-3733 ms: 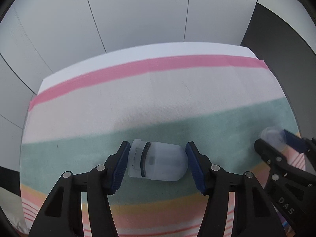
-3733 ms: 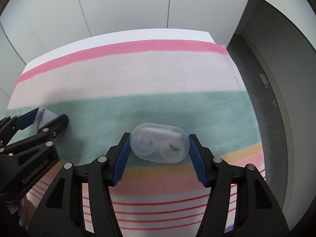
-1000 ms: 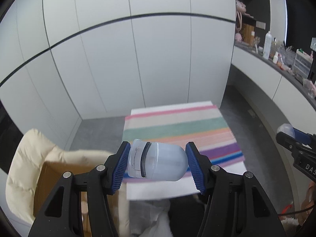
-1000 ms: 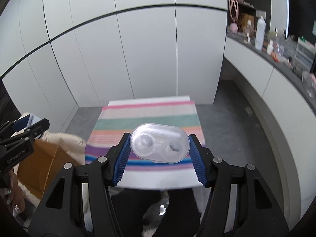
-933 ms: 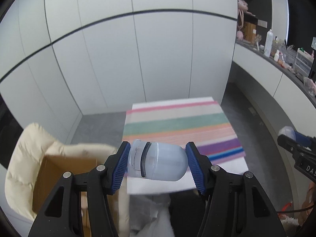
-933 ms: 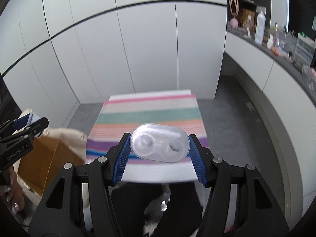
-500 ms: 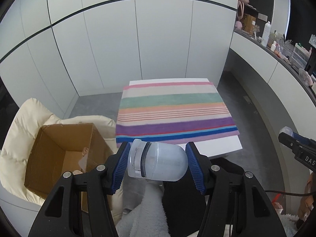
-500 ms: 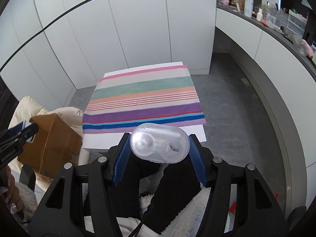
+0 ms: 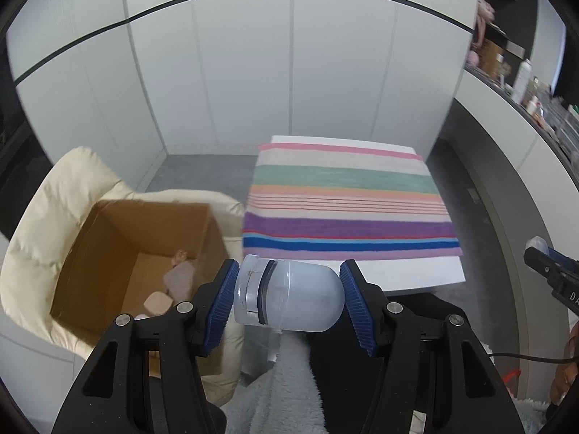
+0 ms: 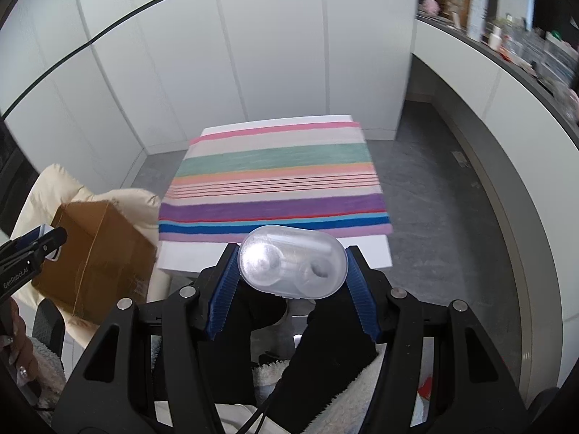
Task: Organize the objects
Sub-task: 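Lift the clear cup and clear case and carry them over the cardboard box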
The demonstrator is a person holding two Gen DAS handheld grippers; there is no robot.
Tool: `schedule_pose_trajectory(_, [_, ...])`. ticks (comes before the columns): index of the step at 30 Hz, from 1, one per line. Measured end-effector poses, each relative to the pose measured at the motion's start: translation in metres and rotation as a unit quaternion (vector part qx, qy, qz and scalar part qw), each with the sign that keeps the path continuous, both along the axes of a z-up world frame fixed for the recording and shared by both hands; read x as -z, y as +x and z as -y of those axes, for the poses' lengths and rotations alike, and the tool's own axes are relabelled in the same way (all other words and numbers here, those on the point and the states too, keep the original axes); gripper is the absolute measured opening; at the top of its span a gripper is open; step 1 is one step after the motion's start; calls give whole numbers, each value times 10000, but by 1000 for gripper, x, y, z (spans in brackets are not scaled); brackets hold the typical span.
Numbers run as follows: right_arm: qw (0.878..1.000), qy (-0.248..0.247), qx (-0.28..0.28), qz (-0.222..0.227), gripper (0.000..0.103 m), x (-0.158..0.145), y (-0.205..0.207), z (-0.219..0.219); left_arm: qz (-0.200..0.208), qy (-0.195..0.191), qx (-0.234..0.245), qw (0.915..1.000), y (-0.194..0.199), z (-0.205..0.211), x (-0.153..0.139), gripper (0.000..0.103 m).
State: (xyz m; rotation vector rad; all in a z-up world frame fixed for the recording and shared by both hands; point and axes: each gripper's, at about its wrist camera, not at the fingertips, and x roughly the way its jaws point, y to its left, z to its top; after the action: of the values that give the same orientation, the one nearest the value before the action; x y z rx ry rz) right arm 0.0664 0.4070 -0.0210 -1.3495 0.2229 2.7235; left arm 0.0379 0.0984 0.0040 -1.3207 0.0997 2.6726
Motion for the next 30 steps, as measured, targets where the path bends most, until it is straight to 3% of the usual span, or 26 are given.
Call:
schedule_pose_trajectory(7, [9966,64,-816,5,60,5,-21,62,-72,-36,-532,9985,11,50,1,59])
schedule_pose_trajectory(12, [9864,64,-1645,0,60,10,-31,124,-15,-42,-1102,9939,25,99,5,59])
schedule_pose_trajectory(23, [9400,104,-3409,58,60,20,-33,278,68,33,-2134,9769,56,189,11,59])
schedule_pose_trajectory(30, [9118,177,-4102,95,60,30,-28,352,85,14,-2493,9684,53,226,16,59])
